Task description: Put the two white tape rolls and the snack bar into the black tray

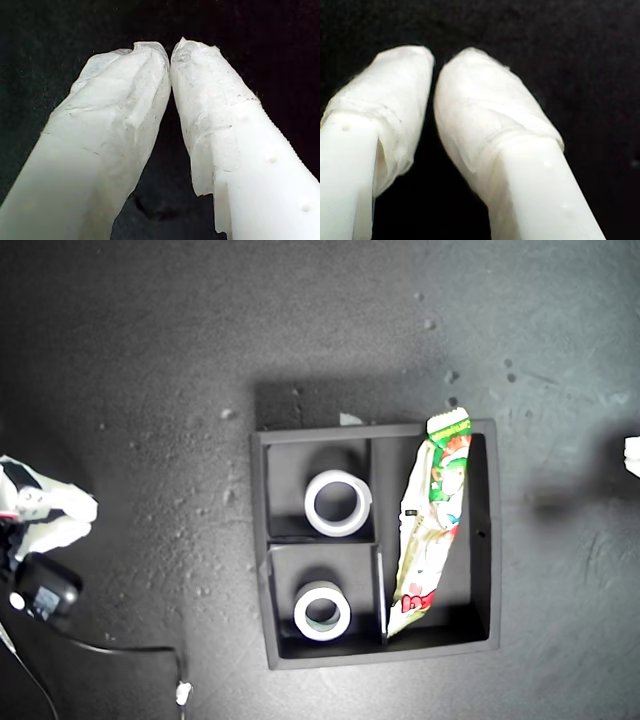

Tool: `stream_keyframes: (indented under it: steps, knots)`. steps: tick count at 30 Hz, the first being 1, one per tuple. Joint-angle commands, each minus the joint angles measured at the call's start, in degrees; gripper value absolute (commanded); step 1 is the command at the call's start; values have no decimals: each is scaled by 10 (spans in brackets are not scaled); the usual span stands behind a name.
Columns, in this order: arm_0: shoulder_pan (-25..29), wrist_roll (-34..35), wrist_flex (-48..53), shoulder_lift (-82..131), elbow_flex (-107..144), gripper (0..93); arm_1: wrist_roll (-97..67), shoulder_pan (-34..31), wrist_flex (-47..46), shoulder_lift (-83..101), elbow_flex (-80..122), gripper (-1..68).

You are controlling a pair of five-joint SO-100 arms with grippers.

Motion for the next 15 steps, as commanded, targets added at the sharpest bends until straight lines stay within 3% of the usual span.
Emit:
stream_keyframes:
  steps: [1, 15]
  knots:
    - [0, 17, 29, 27, 33, 3, -37, -2, 46, 4, 7, 0]
    - [-1, 27, 29, 27, 33, 3, -35, -10, 46, 4, 7, 0]
